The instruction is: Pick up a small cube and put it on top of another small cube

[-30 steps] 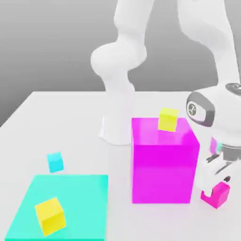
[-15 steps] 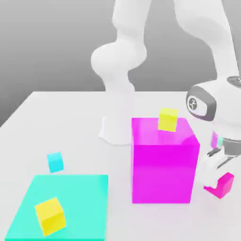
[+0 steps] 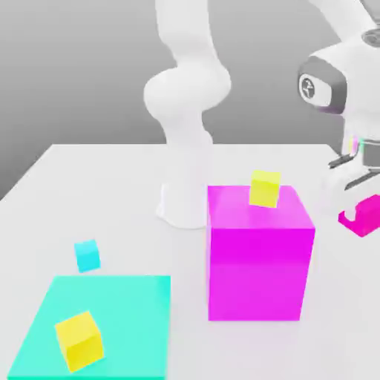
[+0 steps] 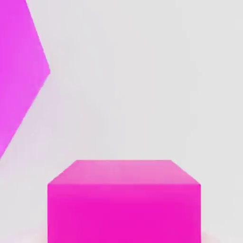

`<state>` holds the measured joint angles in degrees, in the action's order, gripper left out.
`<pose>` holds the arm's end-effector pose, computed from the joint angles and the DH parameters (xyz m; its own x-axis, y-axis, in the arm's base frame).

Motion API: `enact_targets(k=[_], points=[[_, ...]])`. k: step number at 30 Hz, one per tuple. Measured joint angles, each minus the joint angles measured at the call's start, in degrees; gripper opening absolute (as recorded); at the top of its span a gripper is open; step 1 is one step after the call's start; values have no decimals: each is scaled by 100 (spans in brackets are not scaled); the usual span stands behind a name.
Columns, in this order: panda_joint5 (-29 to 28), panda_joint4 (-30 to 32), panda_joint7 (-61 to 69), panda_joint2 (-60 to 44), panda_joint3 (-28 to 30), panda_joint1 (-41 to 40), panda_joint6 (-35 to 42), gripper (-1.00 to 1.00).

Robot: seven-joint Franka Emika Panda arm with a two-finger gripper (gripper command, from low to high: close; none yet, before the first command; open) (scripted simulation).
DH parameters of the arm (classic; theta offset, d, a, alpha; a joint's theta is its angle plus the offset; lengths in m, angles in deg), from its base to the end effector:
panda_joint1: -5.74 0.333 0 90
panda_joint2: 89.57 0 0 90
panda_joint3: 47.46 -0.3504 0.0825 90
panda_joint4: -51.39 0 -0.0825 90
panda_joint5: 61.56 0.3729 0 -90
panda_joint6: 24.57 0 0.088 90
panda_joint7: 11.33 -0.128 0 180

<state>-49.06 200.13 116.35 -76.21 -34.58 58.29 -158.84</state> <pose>0.3075 0.2652 0.3543 -0.9193 0.3467 0.1864 0.3671 0.9260 0.0879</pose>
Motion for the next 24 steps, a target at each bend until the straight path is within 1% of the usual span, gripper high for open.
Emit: enact_targets(k=[4,9,14,15,17,19,20,24], points=[[-441,112,-798,836,-143,-317,592,-100],[-1048,254,-1834,1901,-468,-864,1319,-100],[-1658,471,-2873,2965,-757,-1627,2137,-100],[-1720,542,-2981,3076,-700,-1783,2283,-100],[-1791,797,-3065,3061,-617,-1916,2115,-100],[-1842,1112,-3096,2933,-560,-1951,1697,-100],[-1864,1275,-3104,2857,-535,-1959,1461,100],[-1864,1275,-3104,2857,-535,-1959,1461,100]])
